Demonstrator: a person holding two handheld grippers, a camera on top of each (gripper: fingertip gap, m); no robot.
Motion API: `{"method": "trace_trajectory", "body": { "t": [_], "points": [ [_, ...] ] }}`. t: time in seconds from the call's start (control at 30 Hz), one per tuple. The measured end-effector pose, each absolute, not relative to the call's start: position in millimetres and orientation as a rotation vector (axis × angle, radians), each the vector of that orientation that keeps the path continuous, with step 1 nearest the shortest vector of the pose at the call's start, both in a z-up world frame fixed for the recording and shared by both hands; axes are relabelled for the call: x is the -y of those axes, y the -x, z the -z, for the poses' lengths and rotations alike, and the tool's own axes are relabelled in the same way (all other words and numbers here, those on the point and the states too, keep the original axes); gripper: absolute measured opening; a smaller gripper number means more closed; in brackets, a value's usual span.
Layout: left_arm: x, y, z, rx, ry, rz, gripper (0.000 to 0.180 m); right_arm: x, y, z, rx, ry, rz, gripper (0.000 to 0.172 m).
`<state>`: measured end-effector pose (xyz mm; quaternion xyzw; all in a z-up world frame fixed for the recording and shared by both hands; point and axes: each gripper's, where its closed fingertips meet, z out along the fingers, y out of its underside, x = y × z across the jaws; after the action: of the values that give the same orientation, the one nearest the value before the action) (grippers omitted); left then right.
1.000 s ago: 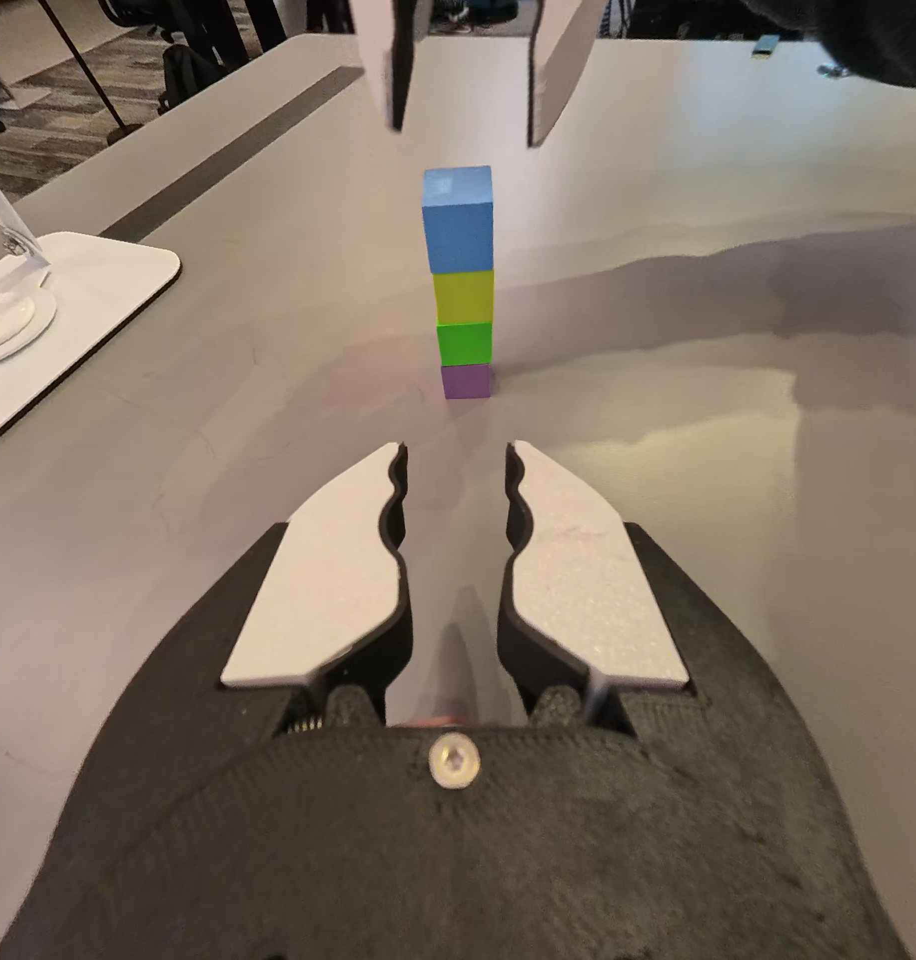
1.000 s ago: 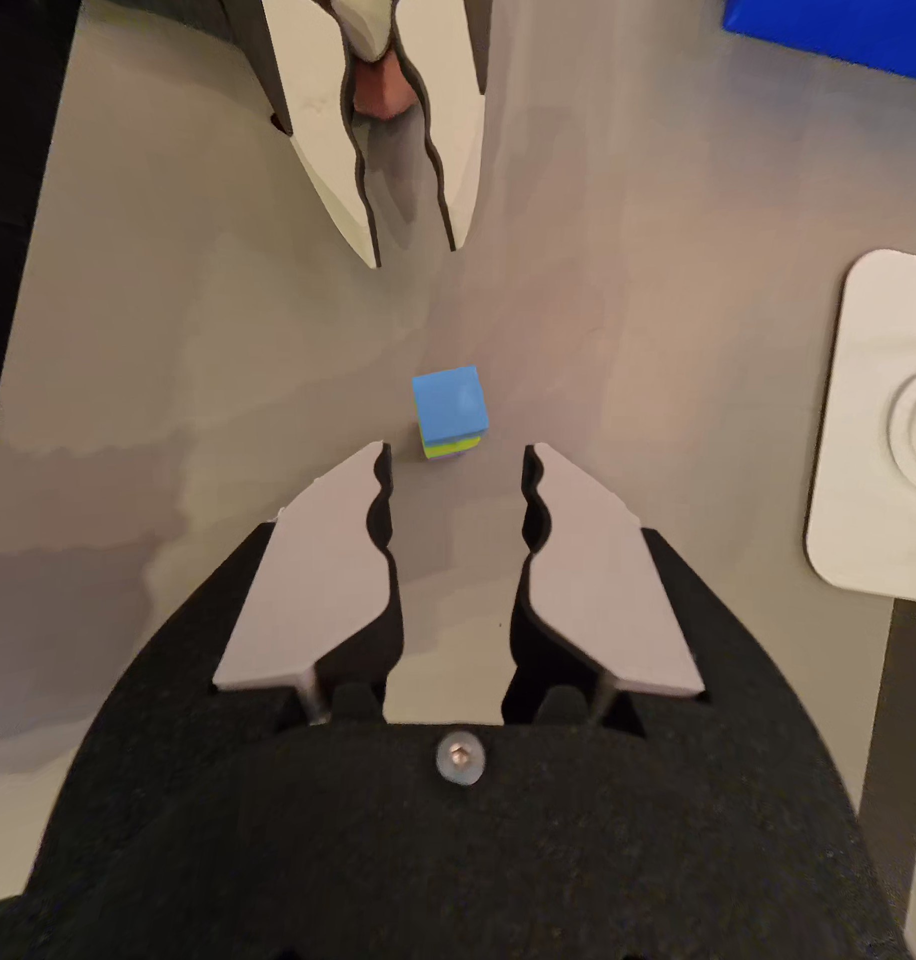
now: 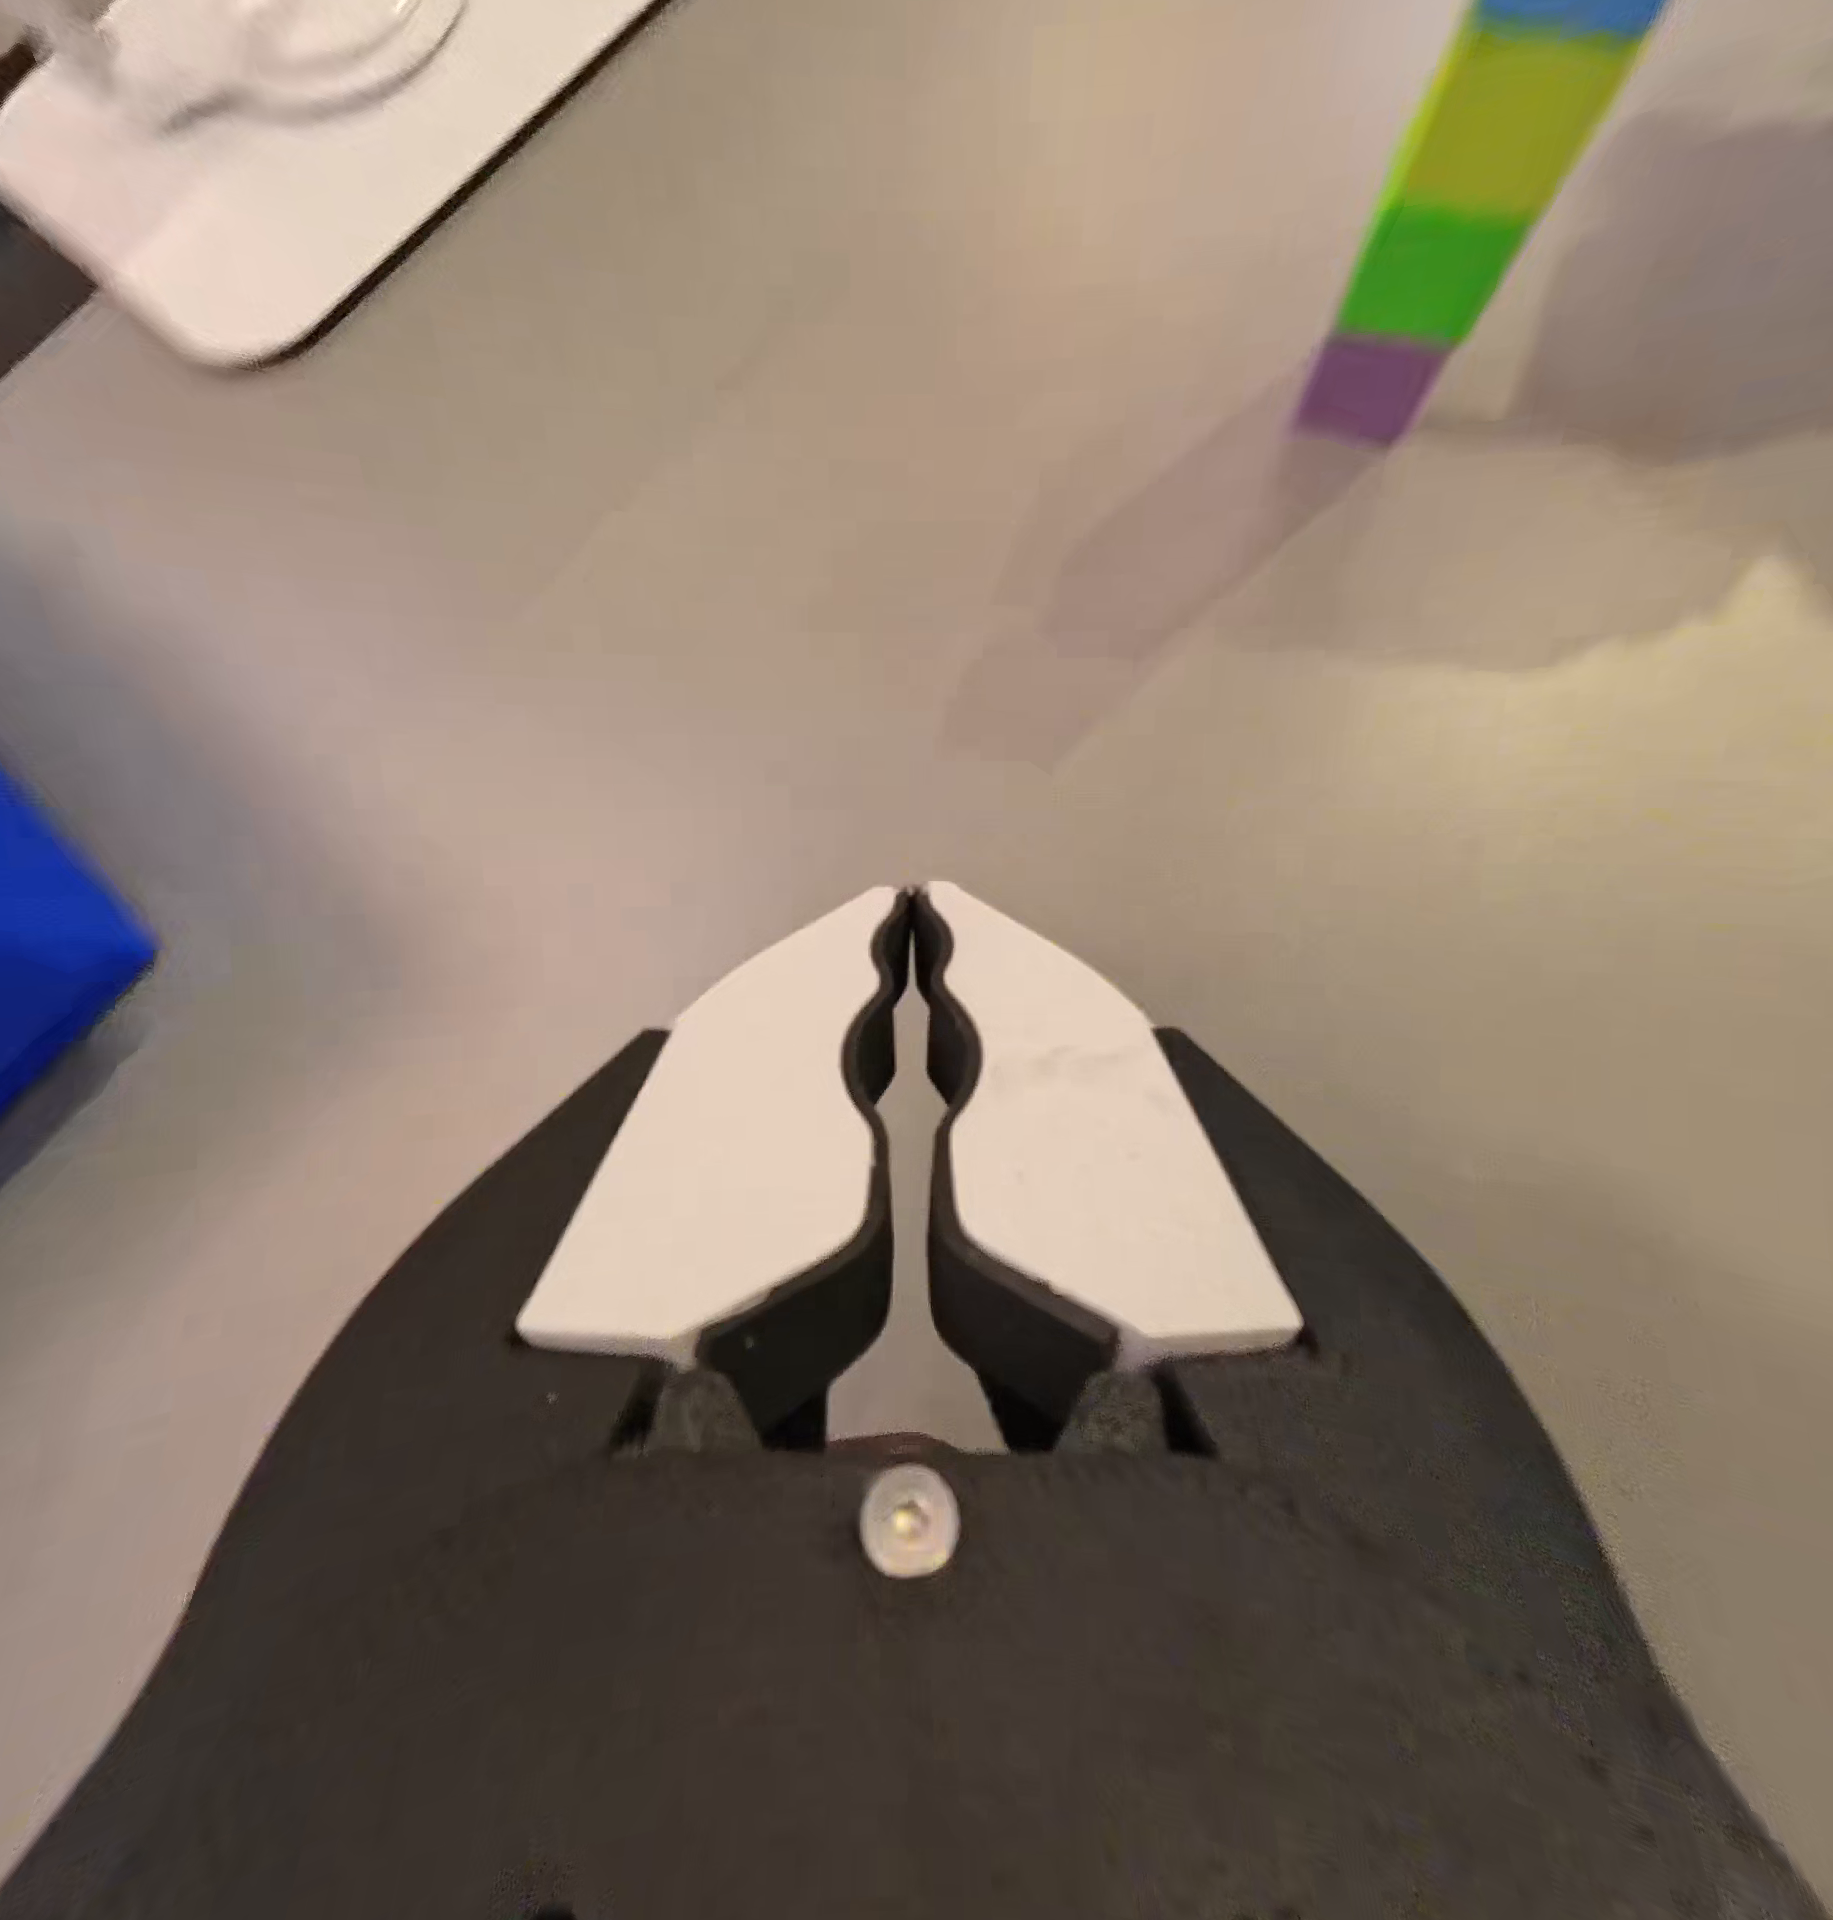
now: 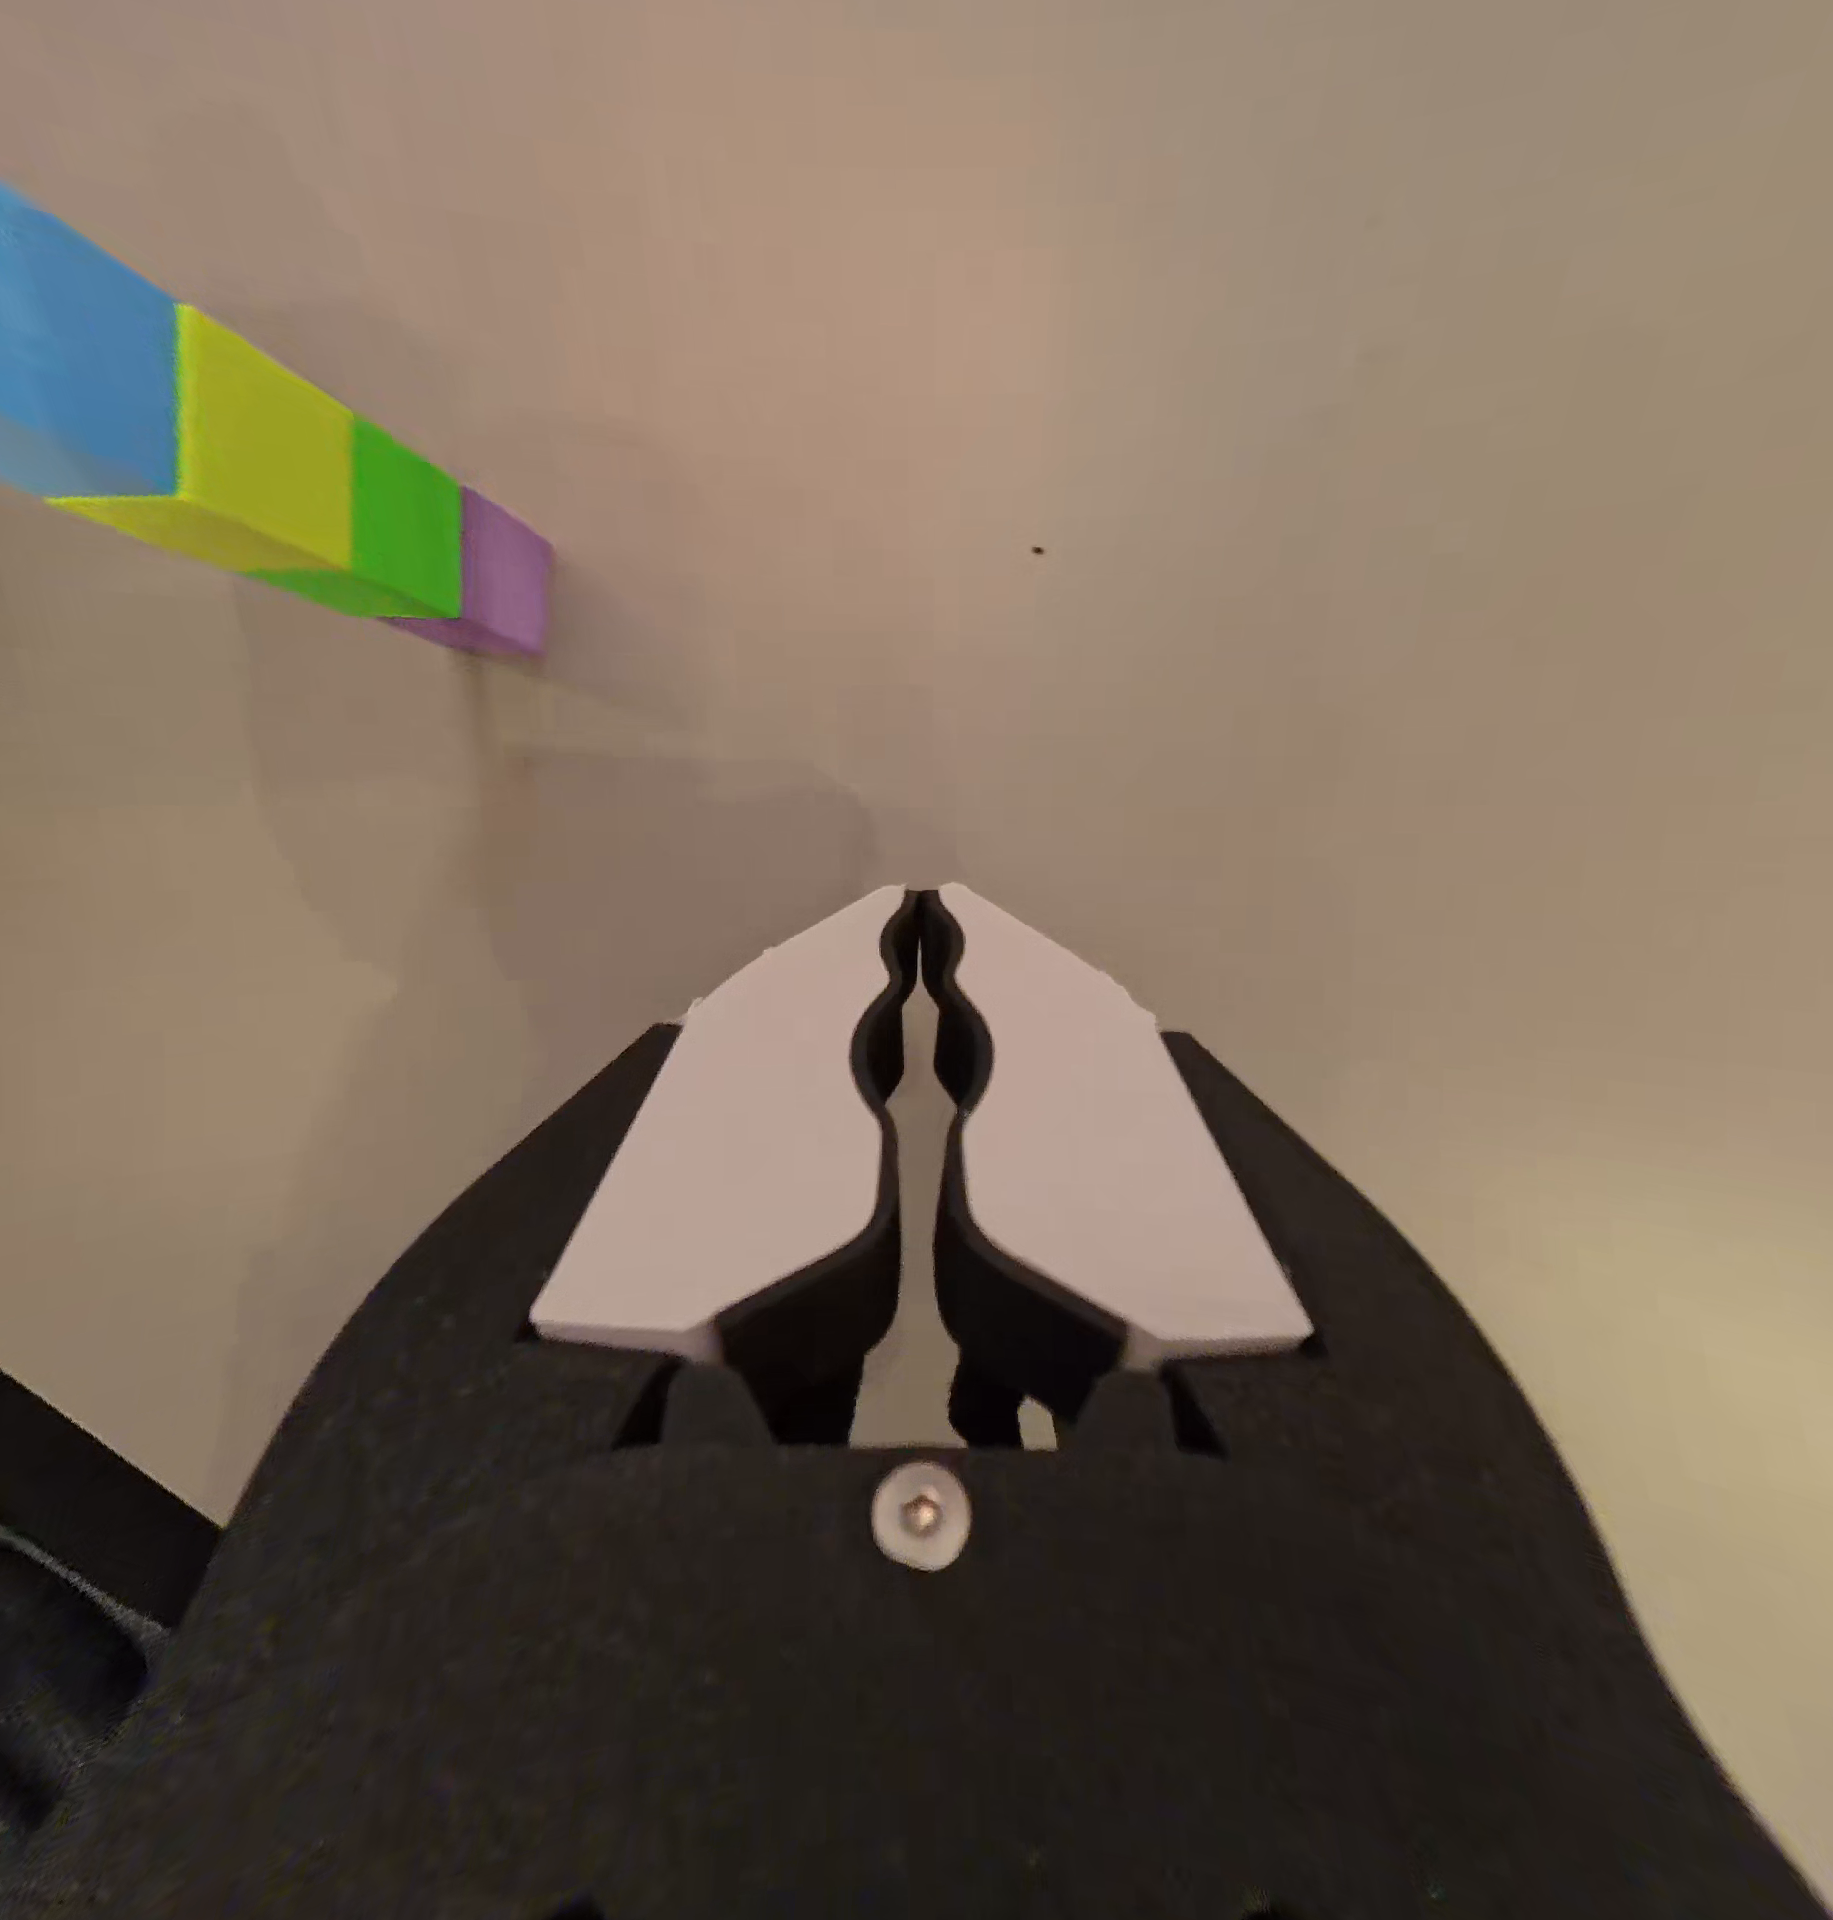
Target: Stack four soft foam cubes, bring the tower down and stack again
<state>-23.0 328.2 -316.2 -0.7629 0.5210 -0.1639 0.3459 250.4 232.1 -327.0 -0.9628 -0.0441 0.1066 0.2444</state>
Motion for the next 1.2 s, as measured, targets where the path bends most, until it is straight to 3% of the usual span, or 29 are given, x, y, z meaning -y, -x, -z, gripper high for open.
{"method": "trace_trajectory", "body": {
  "t": [0.37, 0.87, 1.2],
  "points": [
    [-375, 127, 303, -0.916, 2.132, 0.371, 0.0, -237, -280, 347, -0.083, 2.756, -0.219, 0.0],
    [-390, 147, 313, -0.87, 2.147, 0.314, 0.0, -311, -79, 332, 0.334, 2.728, -0.501, 0.0],
    [-407, 178, 304, -0.759, 2.137, 0.299, 0.005, -303, -110, 330, 0.293, 2.659, -0.473, 0.0]
  ]
}}
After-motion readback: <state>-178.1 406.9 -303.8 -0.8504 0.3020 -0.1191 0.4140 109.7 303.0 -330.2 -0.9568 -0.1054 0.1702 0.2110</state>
